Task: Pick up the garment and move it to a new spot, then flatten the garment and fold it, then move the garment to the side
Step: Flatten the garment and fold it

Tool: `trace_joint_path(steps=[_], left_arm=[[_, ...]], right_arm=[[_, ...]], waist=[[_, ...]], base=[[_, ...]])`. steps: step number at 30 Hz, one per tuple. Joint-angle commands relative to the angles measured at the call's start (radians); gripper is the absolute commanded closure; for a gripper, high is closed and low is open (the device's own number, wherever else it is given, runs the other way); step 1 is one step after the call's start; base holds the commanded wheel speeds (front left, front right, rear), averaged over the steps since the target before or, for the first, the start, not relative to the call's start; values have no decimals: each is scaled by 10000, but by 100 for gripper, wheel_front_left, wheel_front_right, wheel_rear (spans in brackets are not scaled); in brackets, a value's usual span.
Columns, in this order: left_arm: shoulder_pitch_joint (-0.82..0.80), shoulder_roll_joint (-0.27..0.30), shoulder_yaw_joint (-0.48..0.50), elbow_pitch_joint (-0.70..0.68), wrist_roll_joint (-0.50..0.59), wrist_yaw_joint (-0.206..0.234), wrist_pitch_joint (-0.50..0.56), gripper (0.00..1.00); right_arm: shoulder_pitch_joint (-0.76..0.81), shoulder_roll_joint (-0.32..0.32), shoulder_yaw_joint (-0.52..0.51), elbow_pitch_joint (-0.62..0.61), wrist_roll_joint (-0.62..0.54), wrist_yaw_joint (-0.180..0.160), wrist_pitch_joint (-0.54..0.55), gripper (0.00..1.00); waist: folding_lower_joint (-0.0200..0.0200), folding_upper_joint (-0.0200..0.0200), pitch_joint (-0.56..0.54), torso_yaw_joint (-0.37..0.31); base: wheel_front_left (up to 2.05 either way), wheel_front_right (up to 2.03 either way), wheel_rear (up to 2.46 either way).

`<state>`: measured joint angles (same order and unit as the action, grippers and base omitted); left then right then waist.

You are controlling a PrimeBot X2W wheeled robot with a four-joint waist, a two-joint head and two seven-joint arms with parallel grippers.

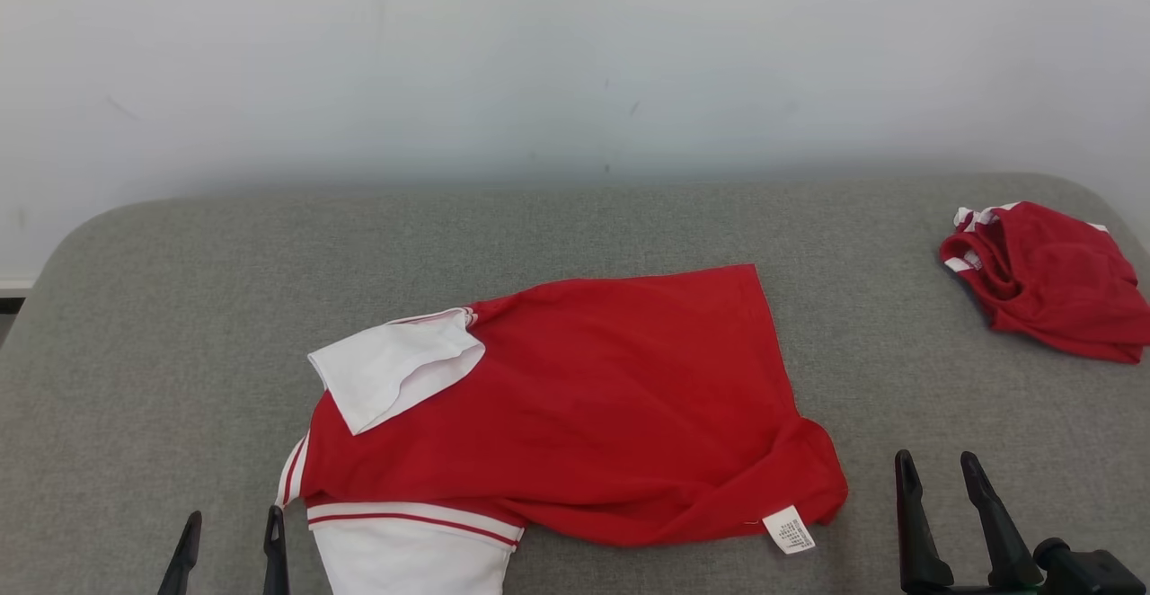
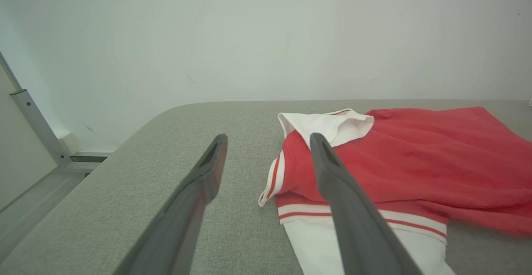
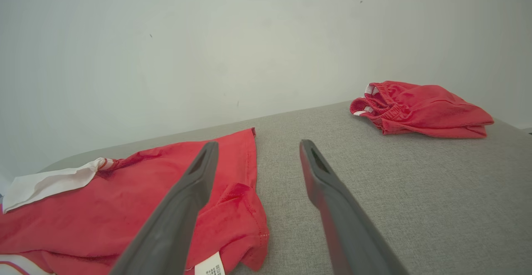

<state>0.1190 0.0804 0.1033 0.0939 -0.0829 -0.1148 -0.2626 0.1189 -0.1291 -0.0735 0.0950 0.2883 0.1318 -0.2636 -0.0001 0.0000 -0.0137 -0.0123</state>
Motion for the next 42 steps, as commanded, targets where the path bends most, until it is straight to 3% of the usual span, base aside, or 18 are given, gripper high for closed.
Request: trace_joint_path(steps=[1, 15, 23, 33, 42], left_arm=[[112, 53, -19, 21, 103, -44, -28, 0], [121, 16, -179, 372, -18, -110, -30, 0], [192, -118, -1012, 1788, -537, -142, -28, 0], [-907, -114, -1939, 4078, -1615, -148, -28, 0], [-1403, -118, -2340, 4967, -2279, -149, -28, 0]], right_arm=[[64, 22, 28, 11, -74, -28, -8, 0], [-136, -241, 86, 566, -62, -28, -9, 0], [-798, -621, 592, 2443, -140, -28, 60, 0], [-2393, -1025, 1542, 4806, 228, -28, 36, 0], [-3145, -1014, 2185, 6074, 648, -28, 4, 0]], waist=[[1, 0, 5, 26], [1, 0, 26, 198], [1, 0, 209, 250], [1, 0, 643, 349], [1, 0, 799, 422]], base=[[0, 0, 0], [0, 0, 0], [0, 0, 0], [0, 0, 0], [0, 0, 0]])
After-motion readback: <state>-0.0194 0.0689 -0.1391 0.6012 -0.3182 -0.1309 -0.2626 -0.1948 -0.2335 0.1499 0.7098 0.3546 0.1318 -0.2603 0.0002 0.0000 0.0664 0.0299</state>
